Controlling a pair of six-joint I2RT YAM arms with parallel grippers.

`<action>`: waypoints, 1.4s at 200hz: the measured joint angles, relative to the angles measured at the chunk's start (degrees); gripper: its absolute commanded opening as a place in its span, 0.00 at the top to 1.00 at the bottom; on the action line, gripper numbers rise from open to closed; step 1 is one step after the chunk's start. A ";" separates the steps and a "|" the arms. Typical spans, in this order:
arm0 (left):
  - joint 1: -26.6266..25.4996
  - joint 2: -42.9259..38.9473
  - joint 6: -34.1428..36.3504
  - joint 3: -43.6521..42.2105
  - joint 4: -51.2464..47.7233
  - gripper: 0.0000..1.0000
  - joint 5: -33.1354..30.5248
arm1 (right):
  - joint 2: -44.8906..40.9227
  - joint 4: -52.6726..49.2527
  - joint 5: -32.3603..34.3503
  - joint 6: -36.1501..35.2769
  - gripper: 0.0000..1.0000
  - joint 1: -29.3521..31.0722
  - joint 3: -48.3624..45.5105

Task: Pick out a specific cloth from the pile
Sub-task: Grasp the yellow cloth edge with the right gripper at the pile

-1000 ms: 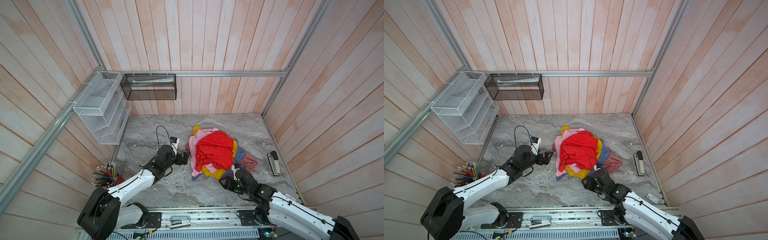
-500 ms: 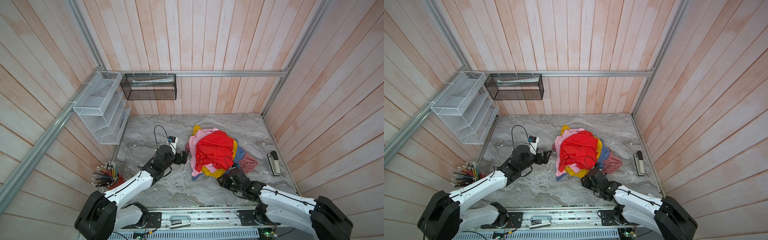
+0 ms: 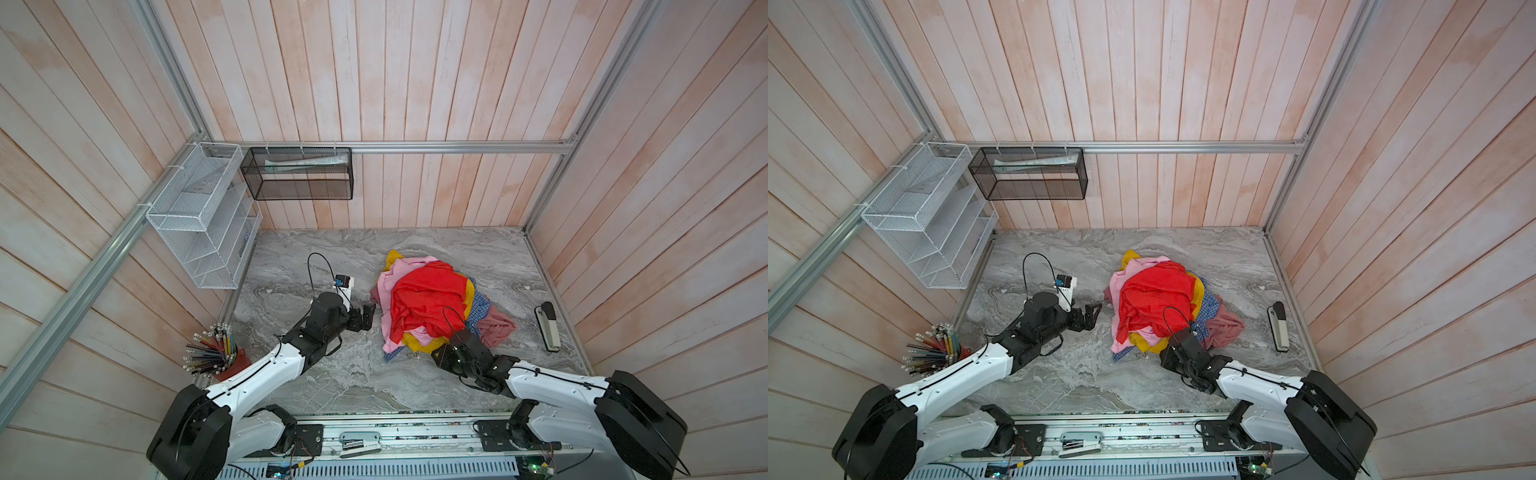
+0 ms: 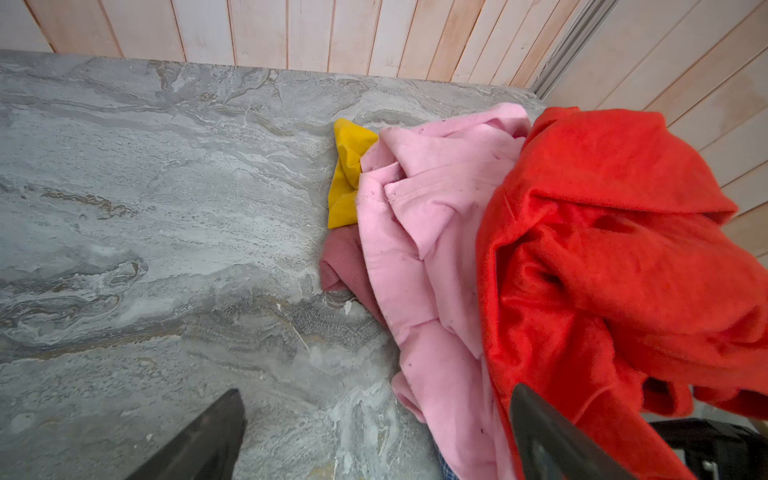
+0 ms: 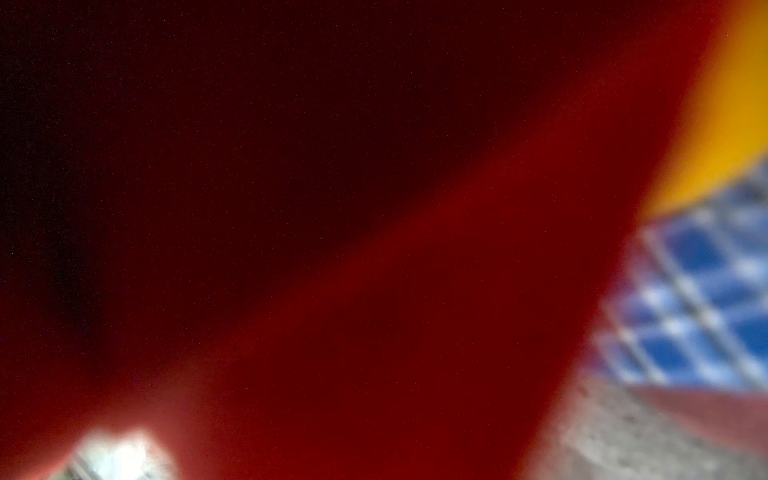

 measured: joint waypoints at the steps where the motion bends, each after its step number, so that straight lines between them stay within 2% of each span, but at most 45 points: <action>1: 0.00 0.00 0.00 0.00 0.00 0.00 -0.02 | 0.02 0.00 0.02 0.02 0.84 -0.04 0.00; 24: 0.00 -0.20 0.00 -0.09 -0.42 0.00 -0.37 | -0.20 0.59 -0.04 -1.36 1.00 -0.66 0.04; 74: 0.00 -0.22 0.02 -0.15 -0.87 0.00 -0.59 | -7.06 -1.31 -1.11 -2.75 1.00 -0.96 1.81; 125: 0.00 -0.07 0.28 -0.15 -1.25 0.00 -0.52 | -16.90 -4.68 -1.51 -0.92 1.00 -0.96 2.29; 180: 0.00 1.77 0.92 0.74 -1.27 0.00 -0.31 | -19.28 -12.96 -1.16 -2.21 1.00 -0.96 11.30; 280: -0.85 2.56 1.79 1.25 -1.27 0.00 0.09 | -21.66 -19.91 1.88 -8.33 1.00 -0.98 24.76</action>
